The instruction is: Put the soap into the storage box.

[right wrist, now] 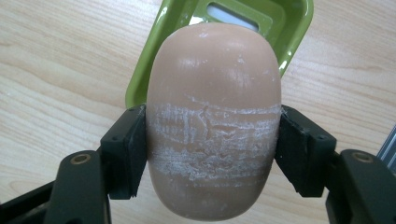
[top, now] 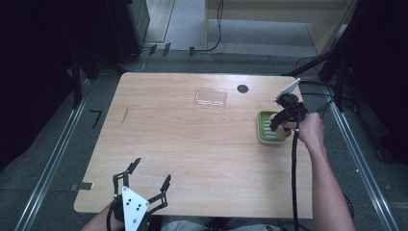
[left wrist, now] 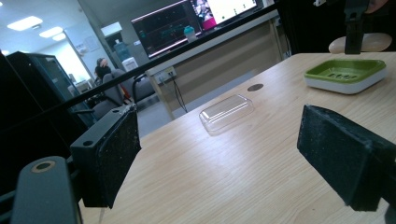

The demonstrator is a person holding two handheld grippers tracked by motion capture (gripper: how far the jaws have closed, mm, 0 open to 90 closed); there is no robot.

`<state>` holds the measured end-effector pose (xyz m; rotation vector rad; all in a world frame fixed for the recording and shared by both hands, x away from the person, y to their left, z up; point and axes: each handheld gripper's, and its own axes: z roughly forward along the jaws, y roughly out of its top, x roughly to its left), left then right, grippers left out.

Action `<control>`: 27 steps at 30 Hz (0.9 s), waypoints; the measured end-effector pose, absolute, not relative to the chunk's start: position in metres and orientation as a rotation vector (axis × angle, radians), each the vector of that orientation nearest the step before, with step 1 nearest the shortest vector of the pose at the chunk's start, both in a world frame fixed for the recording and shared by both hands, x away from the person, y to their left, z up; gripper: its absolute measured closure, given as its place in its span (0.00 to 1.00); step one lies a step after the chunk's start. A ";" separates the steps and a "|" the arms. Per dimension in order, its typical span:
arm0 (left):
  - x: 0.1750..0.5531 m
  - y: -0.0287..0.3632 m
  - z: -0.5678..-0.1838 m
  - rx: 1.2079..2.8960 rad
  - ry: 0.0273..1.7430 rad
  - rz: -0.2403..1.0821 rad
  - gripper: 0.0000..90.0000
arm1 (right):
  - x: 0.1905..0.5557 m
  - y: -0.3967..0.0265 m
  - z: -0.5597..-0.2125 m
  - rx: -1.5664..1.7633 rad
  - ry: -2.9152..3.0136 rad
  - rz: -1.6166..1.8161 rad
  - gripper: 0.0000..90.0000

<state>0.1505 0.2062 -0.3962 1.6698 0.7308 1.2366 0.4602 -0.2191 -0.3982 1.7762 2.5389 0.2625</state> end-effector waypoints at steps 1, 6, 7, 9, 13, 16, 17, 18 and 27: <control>0.150 0.206 -0.396 1.670 0.730 1.237 0.15 | 0.461 -0.219 -0.399 1.776 2.536 0.262 0.37; 0.150 0.207 -0.396 1.674 0.730 1.238 0.15 | 0.465 -0.219 -0.401 1.783 2.530 0.268 0.37; 0.150 0.207 -0.396 1.673 0.731 1.240 0.15 | 0.466 -0.219 -0.401 1.789 2.528 0.269 0.37; 0.150 0.207 -0.396 1.672 0.731 1.241 0.15 | 0.467 -0.218 -0.402 1.796 2.527 0.270 0.37; 0.149 0.208 -0.396 1.670 0.736 1.242 0.15 | 0.470 -0.218 -0.403 1.803 2.519 0.278 0.37; 0.149 0.208 -0.396 1.670 0.737 1.243 0.15 | 0.473 -0.217 -0.404 1.812 2.516 0.287 0.37; 0.148 0.208 -0.396 1.670 0.737 1.243 0.15 | 0.473 -0.217 -0.404 1.809 2.517 0.294 0.37; 0.148 0.209 -0.396 1.670 0.737 1.244 0.15 | 0.474 -0.218 -0.405 1.807 2.517 0.297 0.37; 0.147 0.210 -0.396 1.667 0.744 1.250 0.15 | 0.482 -0.217 -0.412 1.847 2.495 0.325 0.37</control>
